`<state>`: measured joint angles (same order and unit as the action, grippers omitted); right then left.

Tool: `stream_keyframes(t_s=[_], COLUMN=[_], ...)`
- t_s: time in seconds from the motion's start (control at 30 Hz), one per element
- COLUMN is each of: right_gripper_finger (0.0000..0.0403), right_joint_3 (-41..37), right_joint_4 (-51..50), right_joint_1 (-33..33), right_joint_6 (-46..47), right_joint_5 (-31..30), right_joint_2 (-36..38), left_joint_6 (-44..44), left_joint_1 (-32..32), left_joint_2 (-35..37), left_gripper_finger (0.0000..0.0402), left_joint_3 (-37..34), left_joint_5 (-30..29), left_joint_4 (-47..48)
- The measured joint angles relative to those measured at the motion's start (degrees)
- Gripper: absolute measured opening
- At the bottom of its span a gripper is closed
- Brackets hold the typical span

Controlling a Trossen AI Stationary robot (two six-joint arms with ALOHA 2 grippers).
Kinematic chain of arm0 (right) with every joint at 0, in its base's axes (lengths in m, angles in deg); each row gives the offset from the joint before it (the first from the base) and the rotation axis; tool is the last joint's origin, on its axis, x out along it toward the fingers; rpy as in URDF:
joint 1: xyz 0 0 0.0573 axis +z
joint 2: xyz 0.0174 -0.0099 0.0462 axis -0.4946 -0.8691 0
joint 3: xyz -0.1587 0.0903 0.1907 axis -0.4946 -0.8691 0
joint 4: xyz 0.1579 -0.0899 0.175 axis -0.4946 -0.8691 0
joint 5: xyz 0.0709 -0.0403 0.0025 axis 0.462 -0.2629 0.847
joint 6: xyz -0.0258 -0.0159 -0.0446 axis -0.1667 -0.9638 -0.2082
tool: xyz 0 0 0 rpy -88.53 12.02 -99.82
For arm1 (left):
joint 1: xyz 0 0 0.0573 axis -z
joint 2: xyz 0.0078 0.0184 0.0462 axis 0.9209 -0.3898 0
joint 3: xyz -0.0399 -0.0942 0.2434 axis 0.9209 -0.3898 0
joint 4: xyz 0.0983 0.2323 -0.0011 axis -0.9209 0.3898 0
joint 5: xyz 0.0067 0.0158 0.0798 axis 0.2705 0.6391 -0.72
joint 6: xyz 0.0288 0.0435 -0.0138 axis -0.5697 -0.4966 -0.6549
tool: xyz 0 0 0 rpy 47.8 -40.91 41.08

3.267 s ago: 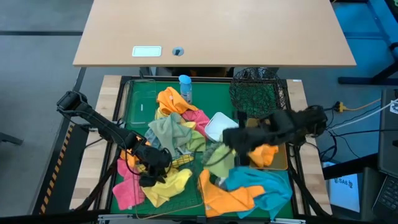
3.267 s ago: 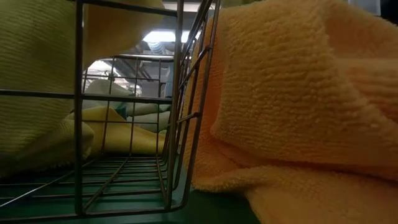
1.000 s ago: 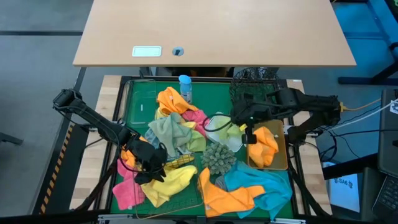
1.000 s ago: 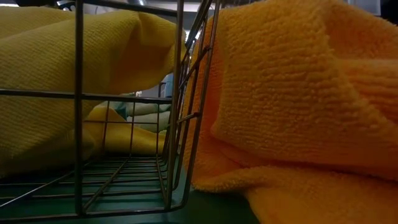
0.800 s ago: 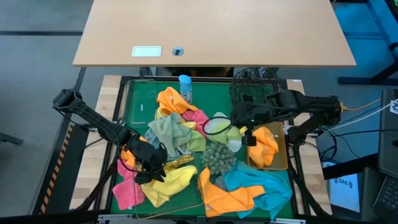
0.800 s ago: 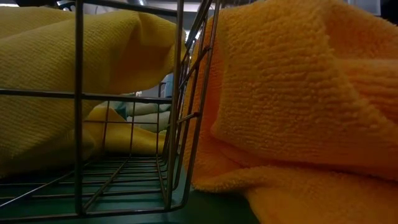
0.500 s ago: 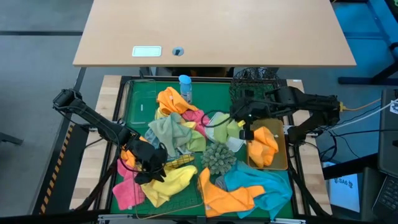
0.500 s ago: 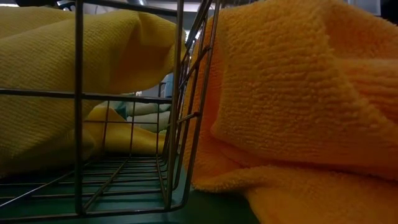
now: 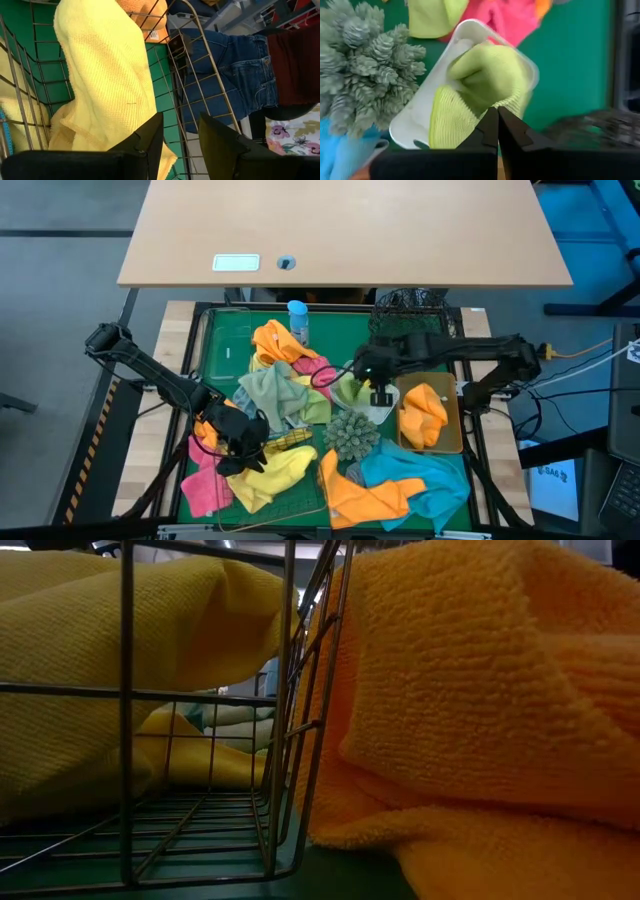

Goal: Sort microfiber towel by color & place in baskets
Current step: Put the green microfiber cloth into the white bin

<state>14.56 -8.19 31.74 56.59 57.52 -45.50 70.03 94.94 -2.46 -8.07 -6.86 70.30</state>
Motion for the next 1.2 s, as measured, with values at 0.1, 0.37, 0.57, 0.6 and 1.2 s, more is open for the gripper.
stream_keyframes(t_s=[0.1, 0.37, 0.57, 0.6, 1.2], right_gripper_finger=[0.0001, 0.0001, 0.0001, 0.0001, 0.0032], right_joint_3=[-7.0, -21.4, -29.2, -30.1, -31.7], right_joint_4=[8.1, 21.8, 24.3, 24.3, 25.0], right_joint_1=[-1.1, -4.3, -4.9, -4.9, -4.8], right_joint_6=[-1.4, -1.8, -2.8, -2.9, -2.3], right_joint_5=[3.3, 13.6, 16.9, 16.9, 16.1], right_joint_2=[0.0, 0.0, 0.0, 0.0, 0.1], left_joint_6=[0.0, 0.0, 0.0, 0.0, 0.3], left_joint_1=[0.0, 0.0, 0.0, 0.0, -2.5], left_joint_2=[0.0, 0.0, 0.0, 0.0, 0.0], left_gripper_finger=[0.0116, 0.0116, 0.0116, 0.0116, 0.0116], left_joint_3=[0.0, 0.0, 0.0, 0.0, 0.1], left_joint_5=[0.0, 0.0, 0.0, 0.0, 0.1], left_joint_4=[0.0, 0.0, 0.0, 0.0, -3.1])
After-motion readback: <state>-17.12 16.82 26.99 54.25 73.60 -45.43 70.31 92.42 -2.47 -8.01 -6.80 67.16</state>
